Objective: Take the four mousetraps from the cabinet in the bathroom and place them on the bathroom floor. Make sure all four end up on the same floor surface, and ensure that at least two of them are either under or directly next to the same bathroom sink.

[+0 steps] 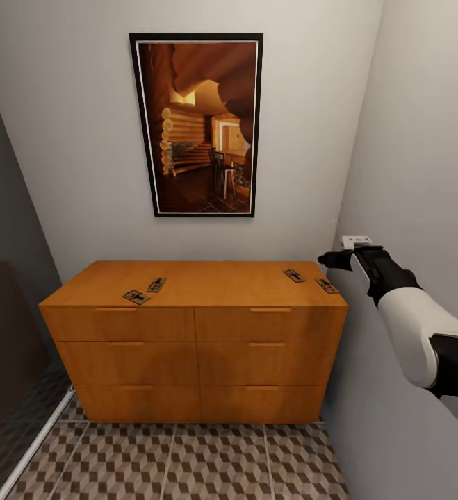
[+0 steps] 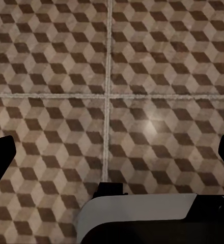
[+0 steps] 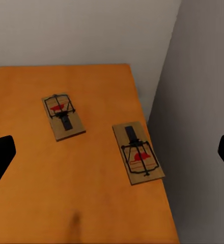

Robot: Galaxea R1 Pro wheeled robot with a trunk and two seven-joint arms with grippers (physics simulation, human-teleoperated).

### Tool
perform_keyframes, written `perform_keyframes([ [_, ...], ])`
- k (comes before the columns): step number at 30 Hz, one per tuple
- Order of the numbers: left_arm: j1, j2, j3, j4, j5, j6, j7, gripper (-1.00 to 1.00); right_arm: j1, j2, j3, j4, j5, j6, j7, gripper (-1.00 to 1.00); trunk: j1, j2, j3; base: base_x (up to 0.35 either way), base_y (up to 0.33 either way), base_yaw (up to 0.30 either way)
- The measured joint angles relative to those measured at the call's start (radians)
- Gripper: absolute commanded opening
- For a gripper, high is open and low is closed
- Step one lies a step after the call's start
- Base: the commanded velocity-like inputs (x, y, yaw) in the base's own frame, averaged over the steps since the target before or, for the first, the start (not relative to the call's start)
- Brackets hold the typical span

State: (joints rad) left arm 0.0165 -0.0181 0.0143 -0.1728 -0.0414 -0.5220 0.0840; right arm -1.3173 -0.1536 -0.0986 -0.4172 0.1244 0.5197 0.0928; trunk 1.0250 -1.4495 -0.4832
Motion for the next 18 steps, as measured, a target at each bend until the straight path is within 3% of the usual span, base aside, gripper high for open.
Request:
perform_keyframes([
  [9,0.0,-0.001,0.0,0.0,0.0,0.0,-0.002,1.0,0.0,-0.011,0.0,0.028,0.0,-0.026,0.001,1.0,0.0,0.0,0.0,0.017,0.0,0.0],
  [18,0.0,-0.003,0.0,0.001,0.0,0.0,-0.003,1.0,0.0,-0.017,0.0,0.051,0.0,-0.047,0.002,1.0,0.0,0.0,0.0,0.154,0.0,0.0],
])
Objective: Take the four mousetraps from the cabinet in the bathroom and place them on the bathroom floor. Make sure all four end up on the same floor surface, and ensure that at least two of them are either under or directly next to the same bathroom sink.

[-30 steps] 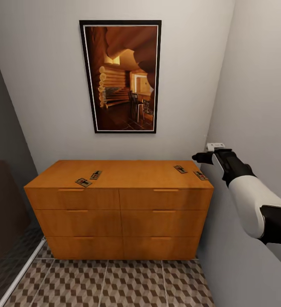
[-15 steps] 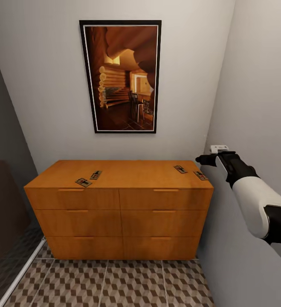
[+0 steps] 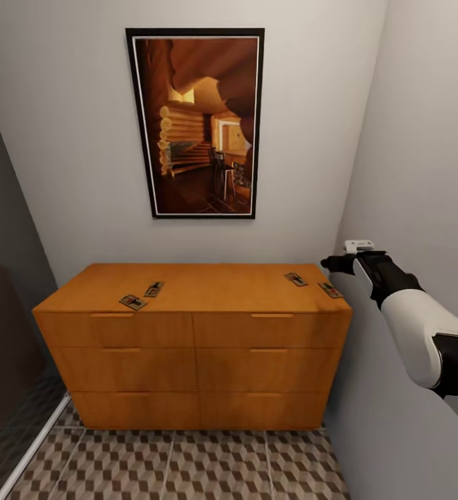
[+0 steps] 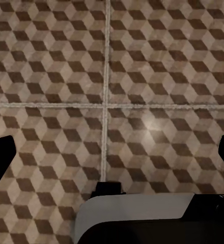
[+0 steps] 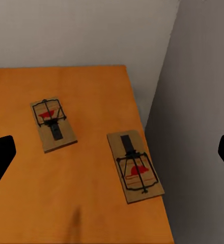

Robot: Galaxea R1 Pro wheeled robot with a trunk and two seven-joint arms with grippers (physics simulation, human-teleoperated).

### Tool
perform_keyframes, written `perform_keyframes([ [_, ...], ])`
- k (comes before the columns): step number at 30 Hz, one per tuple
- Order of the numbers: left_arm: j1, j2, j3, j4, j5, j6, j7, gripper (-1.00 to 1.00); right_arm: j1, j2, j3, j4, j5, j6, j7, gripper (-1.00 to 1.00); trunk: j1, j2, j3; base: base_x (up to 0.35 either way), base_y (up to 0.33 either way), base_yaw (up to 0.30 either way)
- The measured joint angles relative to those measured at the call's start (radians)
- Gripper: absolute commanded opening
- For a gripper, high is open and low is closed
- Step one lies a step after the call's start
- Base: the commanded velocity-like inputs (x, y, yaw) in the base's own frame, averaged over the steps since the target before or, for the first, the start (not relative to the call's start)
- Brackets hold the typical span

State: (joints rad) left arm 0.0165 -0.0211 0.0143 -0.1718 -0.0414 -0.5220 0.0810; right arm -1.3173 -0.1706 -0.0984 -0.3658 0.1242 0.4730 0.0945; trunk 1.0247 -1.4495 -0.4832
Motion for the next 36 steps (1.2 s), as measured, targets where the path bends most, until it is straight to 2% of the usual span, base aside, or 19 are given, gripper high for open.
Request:
perform_keyframes([
  [12,0.0,0.0,0.0,0.0,0.0,0.0,0.0,1.0,0.0,0.0,0.002,0.005,0.0,-0.025,0.0,1.0,0.0,0.0,0.0,0.186,0.0,0.0],
  [36,0.0,0.0,0.0,0.011,0.001,0.001,0.0,1.0,0.001,-0.003,0.002,0.006,0.001,-0.029,-0.001,1.0,0.0,0.0,-0.026,0.008,0.0,0.0],
])
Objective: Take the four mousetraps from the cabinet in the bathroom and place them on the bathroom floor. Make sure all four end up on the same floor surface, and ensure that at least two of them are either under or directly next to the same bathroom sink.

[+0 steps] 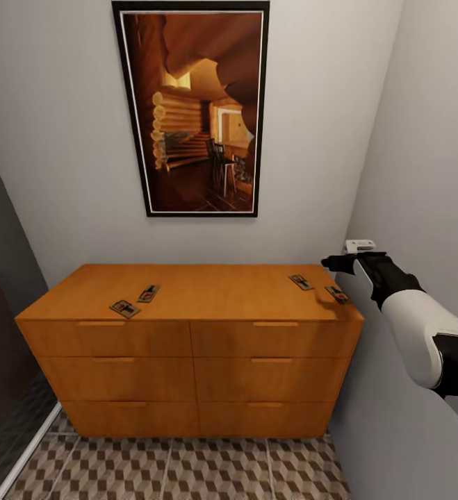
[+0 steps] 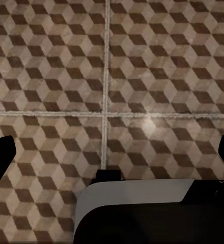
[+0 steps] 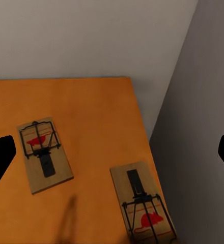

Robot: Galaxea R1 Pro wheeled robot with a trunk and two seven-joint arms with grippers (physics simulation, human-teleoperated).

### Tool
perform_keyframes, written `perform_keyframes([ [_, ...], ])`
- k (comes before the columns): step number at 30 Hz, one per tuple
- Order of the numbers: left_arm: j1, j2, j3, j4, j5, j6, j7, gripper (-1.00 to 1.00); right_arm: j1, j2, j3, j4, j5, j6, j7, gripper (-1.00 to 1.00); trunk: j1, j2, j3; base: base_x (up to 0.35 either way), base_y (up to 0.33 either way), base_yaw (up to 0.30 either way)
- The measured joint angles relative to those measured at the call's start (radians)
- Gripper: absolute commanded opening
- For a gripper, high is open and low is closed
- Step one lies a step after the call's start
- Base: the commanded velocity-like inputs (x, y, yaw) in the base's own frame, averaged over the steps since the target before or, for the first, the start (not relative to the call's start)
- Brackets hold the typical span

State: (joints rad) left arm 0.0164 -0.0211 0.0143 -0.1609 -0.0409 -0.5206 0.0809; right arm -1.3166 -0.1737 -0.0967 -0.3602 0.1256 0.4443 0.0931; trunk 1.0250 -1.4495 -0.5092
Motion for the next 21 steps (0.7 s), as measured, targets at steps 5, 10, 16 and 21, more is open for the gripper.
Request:
perform_keyframes([
  [5,0.0,0.0,0.0,0.003,0.0,0.0,0.0,1.0,0.0,0.0,0.0,0.0,0.0,0.0,0.0,1.0,0.0,0.0,-0.006,0.0,0.0,0.0],
  [10,0.0,0.0,0.0,0.004,0.0,0.0,0.0,1.0,0.0,0.0,0.0,0.0,0.0,0.0,0.0,1.0,0.0,0.0,-0.013,0.0,0.0,0.0],
  [16,0.0,0.0,0.0,0.004,0.0,0.0,0.0,1.0,0.001,-0.001,0.0,0.0,0.0,0.0,0.0,1.0,0.0,0.0,-0.019,0.0,0.0,0.0],
  [21,0.0,0.0,0.0,0.005,0.0,0.0,0.0,1.0,0.001,-0.01,0.0,0.0,0.0,0.0,0.0,1.0,0.0,0.0,-0.022,0.0,0.0,0.0],
])
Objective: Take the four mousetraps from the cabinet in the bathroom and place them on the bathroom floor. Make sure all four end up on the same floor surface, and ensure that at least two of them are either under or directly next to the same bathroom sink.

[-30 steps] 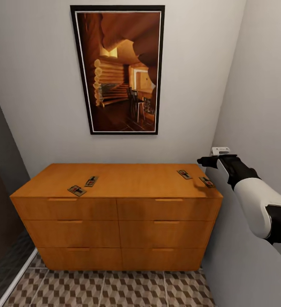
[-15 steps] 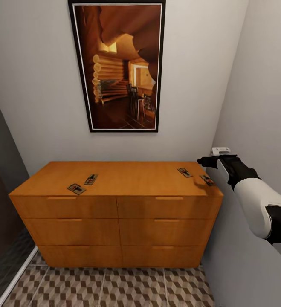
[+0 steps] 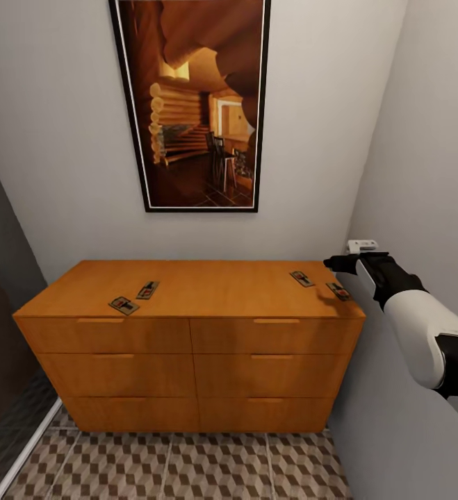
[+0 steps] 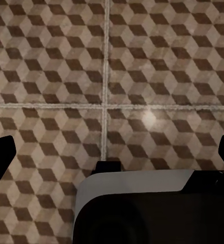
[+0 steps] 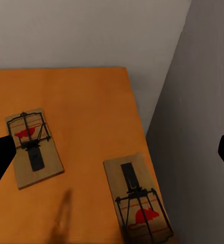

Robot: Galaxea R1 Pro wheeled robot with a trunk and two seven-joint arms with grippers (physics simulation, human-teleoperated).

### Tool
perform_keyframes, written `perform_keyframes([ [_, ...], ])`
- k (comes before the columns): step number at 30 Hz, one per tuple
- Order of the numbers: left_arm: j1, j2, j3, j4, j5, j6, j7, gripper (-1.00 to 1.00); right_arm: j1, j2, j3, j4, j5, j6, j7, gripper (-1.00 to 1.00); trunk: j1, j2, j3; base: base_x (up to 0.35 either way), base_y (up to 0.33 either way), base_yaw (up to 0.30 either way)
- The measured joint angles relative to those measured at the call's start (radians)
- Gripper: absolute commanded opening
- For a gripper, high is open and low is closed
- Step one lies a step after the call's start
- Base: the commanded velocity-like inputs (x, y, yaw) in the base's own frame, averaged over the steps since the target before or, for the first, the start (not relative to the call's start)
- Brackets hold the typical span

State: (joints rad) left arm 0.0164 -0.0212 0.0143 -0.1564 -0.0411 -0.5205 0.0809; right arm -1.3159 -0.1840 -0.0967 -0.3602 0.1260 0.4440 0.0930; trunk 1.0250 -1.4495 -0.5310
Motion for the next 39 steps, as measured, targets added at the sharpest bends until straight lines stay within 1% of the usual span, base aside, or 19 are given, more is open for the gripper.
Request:
perform_keyframes([
  [7,0.0,0.0,0.0,0.0,0.0,0.0,0.0,1.0,0.002,-0.013,0.0,0.0,0.0,-0.001,0.0,1.0,0.0,0.0,-0.001,0.0,0.0,0.0],
  [11,0.0,0.0,0.0,0.0,0.0,0.0,0.0,1.0,0.004,-0.017,0.0,0.003,0.0,-0.001,0.0,1.0,0.0,0.0,-0.001,0.0,0.0,0.0],
  [16,0.0,0.0,0.0,0.0,0.0,0.0,0.0,1.0,0.006,-0.018,0.0,0.019,0.0,-0.01,0.001,1.0,0.0,0.0,-0.001,0.0,0.0,0.0],
  [24,0.0,0.0,0.0,0.0,0.0,0.0,0.0,1.0,0.006,-0.019,0.001,0.056,0.0,-0.057,0.001,1.0,0.0,0.0,-0.001,0.0,0.0,0.0],
  [39,0.0,0.0,0.0,0.0,0.0,0.0,0.0,1.0,0.006,-0.019,0.002,0.079,0.0,-0.073,0.002,1.0,0.0,0.0,-0.001,0.0,0.0,0.0],
])
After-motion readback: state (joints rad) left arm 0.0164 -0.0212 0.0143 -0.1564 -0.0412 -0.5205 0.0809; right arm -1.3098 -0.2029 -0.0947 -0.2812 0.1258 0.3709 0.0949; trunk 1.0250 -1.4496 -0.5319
